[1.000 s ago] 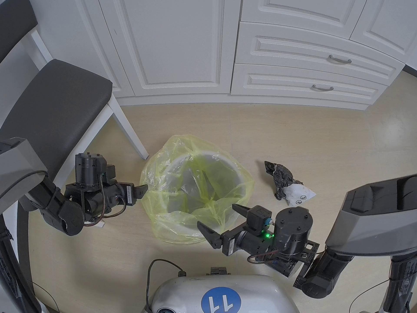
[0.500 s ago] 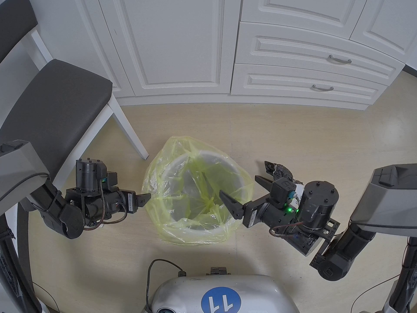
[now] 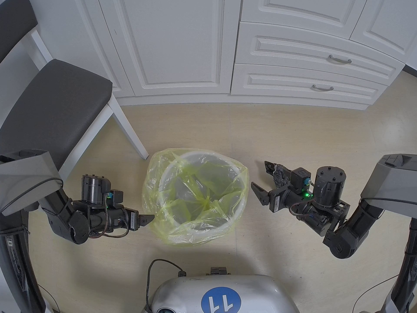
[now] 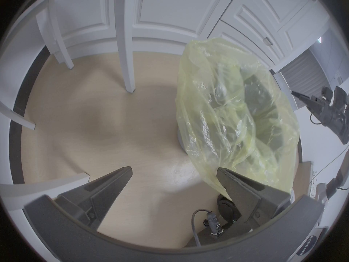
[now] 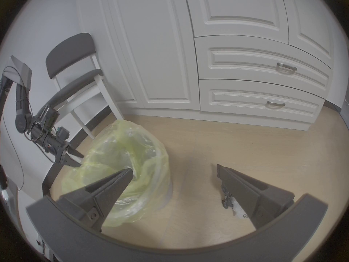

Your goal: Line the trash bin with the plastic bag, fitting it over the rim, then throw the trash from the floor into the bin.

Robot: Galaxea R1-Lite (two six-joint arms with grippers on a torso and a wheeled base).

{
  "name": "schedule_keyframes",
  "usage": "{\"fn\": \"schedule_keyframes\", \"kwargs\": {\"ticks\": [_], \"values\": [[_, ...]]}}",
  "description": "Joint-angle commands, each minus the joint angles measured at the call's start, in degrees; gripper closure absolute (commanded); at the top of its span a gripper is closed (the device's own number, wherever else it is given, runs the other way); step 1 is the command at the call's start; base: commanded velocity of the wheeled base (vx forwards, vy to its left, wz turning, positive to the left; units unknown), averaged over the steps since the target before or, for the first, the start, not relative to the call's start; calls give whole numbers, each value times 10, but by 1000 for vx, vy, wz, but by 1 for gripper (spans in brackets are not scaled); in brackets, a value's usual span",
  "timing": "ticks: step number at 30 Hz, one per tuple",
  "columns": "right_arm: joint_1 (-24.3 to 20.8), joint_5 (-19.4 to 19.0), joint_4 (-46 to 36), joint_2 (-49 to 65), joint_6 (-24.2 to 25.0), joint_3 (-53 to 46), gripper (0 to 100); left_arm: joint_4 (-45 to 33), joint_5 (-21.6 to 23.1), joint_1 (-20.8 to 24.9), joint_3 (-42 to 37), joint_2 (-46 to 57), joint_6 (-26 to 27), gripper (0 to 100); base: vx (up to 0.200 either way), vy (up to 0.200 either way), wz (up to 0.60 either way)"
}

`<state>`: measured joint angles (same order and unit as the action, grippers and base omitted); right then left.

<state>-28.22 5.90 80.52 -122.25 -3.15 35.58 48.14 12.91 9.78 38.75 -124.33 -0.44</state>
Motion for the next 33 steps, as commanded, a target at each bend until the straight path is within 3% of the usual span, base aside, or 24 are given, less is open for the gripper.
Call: {"fn": "schedule_keyframes", "kwargs": {"ticks": [1,4,8,12,13,16,28,33], "values": [[29,0,-5,-23,-2,20,0,0,0,-3,19,-55,-3,0,0,0,0],[37,-1,-5,-35,-3,26,0,0,0,-3,41,-73,-17,0,0,0,0],[38,-1,-5,-49,-3,32,0,5,-1,9,65,-77,-83,0,0,0,0],[35,-1,-5,-58,-3,34,0,22,-30,9,82,-82,-115,0,0,0,0],[30,-1,-5,-61,-3,34,0,38,-54,7,91,-90,-121,0,0,0,0],[23,0,-2,-61,-3,31,0,54,-63,3,96,-96,-123,0,0,0,0],[-16,5,34,-83,1,39,0,72,-55,5,62,-68,-128,0,0,0,0],[-3,8,36,-133,-2,58,0,63,9,2,22,-21,-128,0,0,0,0]]}}
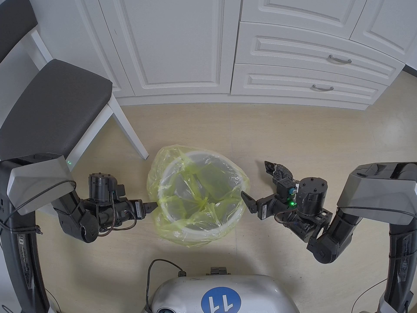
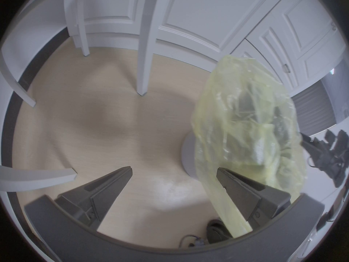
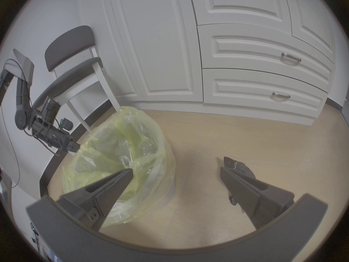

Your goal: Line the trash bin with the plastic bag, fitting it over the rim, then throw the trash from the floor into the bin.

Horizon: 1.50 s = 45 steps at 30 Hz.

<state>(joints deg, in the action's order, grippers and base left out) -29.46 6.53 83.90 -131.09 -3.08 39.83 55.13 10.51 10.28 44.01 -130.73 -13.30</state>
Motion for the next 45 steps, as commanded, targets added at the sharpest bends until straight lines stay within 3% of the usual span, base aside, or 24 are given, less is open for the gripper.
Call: {"fn": "schedule_keyframes", "kwargs": {"ticks": [1,4,14,19,23,25,28,33,41,45], "values": [[23,-4,0,-48,-4,17,0,-8,62,-5,-45,58,0,0,0,0,0],[49,-7,-7,-50,-10,24,0,-8,108,-20,-62,89,0,0,0,0,0],[58,-20,-1,-70,-12,30,0,-2,110,-42,-54,103,0,0,0,0,0],[58,-21,61,-102,-3,46,0,17,109,-39,-52,101,-1,0,0,0,0],[61,-13,61,-97,0,28,0,44,109,-37,-49,94,-2,0,0,0,0],[56,-3,61,-87,26,6,0,65,109,-36,-44,80,-6,0,0,0,0],[54,31,61,-82,76,-1,0,101,100,-26,-21,57,-43,0,0,0,0],[64,34,61,-88,110,30,0,113,77,-16,52,1,-88,0,0,0,0],[58,36,61,-95,115,53,0,120,58,-22,93,-41,-92,0,0,0,0],[55,37,61,-93,121,53,0,145,40,-21,119,-48,-134,0,0,0,0]]}}
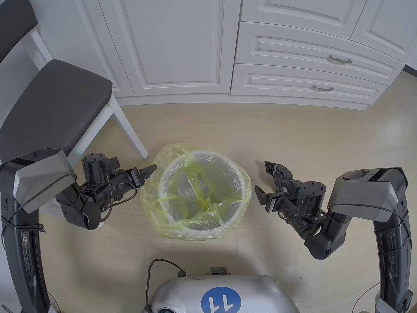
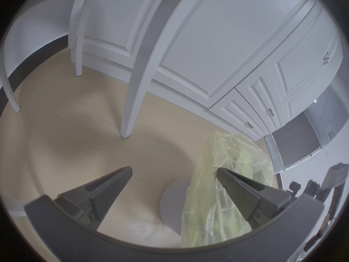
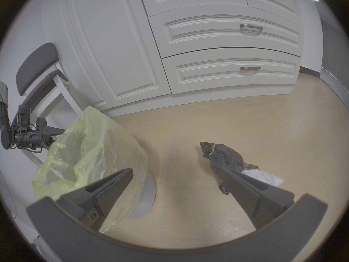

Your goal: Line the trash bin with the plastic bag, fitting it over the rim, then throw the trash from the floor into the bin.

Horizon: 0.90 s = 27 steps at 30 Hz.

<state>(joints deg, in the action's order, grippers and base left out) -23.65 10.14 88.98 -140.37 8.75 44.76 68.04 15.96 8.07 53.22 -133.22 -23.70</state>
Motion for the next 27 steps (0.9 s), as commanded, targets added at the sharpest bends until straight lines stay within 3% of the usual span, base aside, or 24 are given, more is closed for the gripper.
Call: {"fn": "schedule_keyframes", "kwargs": {"ticks": [1,5,27], "values": [[-3,1,10,1,3,3,0,20,-28,3,36,-27,-47,0,0,0,0],[-3,0,10,2,5,3,0,13,-67,10,74,-47,-77,0,0,0,0],[2,0,10,-41,3,18,0,4,-70,-6,123,-131,-82,0,0,0,0]]}}
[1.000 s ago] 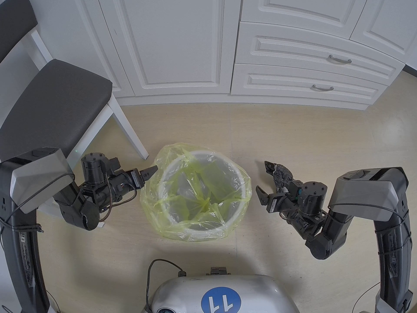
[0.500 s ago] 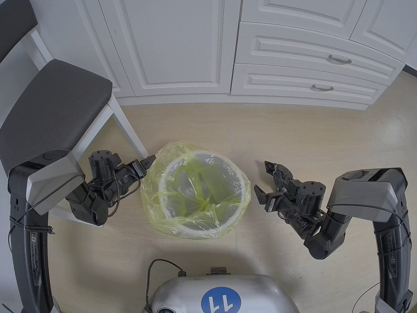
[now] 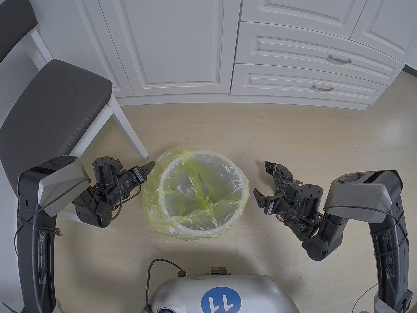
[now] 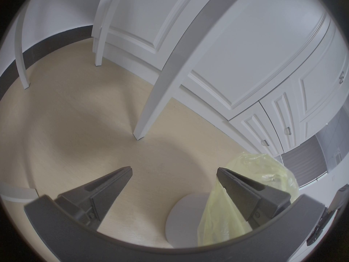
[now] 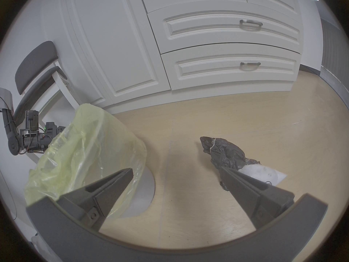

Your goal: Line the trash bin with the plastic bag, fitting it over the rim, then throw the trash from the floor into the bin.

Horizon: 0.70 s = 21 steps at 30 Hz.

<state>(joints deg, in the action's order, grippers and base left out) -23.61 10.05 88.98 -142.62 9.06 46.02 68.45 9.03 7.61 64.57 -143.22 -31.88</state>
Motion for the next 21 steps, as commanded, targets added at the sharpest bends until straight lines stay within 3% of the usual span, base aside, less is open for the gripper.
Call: {"fn": "schedule_keyframes", "kwargs": {"ticks": [1,15,21], "values": [[1,1,10,-21,0,6,0,0,0,-1,9,-33,0,0,0,0,0],[-4,1,10,-94,1,39,0,2,-1,-1,3,-34,0,0,0,0,0],[0,2,10,-57,0,25,0,0,-10,-1,-27,24,10,0,0,0,0]]}}
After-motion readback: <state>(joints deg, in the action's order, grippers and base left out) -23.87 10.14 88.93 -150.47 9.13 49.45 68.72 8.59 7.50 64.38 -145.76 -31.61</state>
